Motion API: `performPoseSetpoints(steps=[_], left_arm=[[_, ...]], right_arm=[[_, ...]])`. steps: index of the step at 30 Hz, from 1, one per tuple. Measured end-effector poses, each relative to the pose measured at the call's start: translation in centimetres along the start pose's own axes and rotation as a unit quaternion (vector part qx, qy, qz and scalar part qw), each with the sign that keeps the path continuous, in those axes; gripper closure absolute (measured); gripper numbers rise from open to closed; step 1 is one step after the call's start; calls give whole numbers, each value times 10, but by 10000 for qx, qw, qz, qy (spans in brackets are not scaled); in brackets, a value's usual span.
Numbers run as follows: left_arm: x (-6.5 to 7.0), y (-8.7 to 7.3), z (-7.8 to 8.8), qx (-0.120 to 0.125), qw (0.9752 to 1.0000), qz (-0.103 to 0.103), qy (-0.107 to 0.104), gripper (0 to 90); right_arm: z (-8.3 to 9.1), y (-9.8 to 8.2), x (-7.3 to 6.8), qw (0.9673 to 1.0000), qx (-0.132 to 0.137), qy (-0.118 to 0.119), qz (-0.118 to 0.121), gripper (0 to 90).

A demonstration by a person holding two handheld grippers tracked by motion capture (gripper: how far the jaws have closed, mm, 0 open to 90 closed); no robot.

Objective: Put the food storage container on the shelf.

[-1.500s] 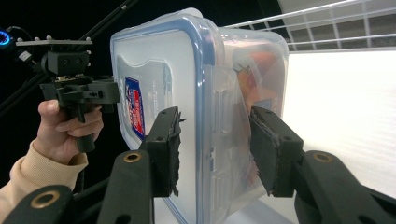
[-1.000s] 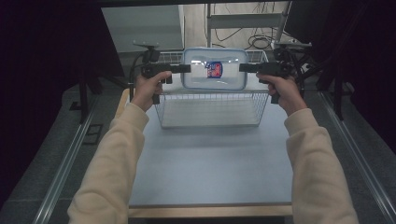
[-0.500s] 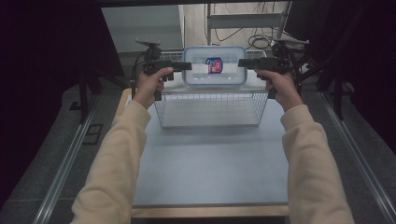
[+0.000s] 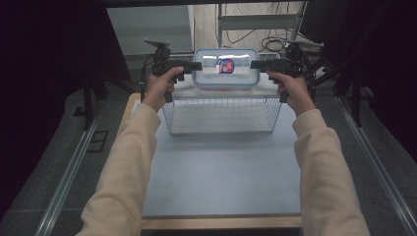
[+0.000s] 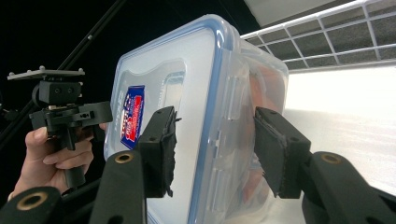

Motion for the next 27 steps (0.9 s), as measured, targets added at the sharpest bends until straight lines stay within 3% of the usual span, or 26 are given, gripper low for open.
performPoseSetpoints(steps=[5,9,12,22,27], left_arm=[[-2,2,-3,-89,9998,185,24,454],[-6,3,-7,-212,9991,254,246,418],[-10,3,-8,-151,9990,382,179,431],[-9,3,-12,-53,9989,371,297,370],[-4,5,-7,278,9990,246,241,297]], right_arm=[[0,0,1,9999,20,-99,-60,488],[-3,-1,3,9993,-73,-372,4,497],[-4,-1,4,9989,-52,-460,7,494],[-5,-4,0,9981,55,-583,166,460],[-2,-5,-4,9971,274,-591,395,405]])
Point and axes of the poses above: each handheld gripper's, and its own axes: z roughly backward along the jaws, y roughly out of its top, x roughly to its right, the point moved 5 cm from there along -z, roughly forward along the jaws
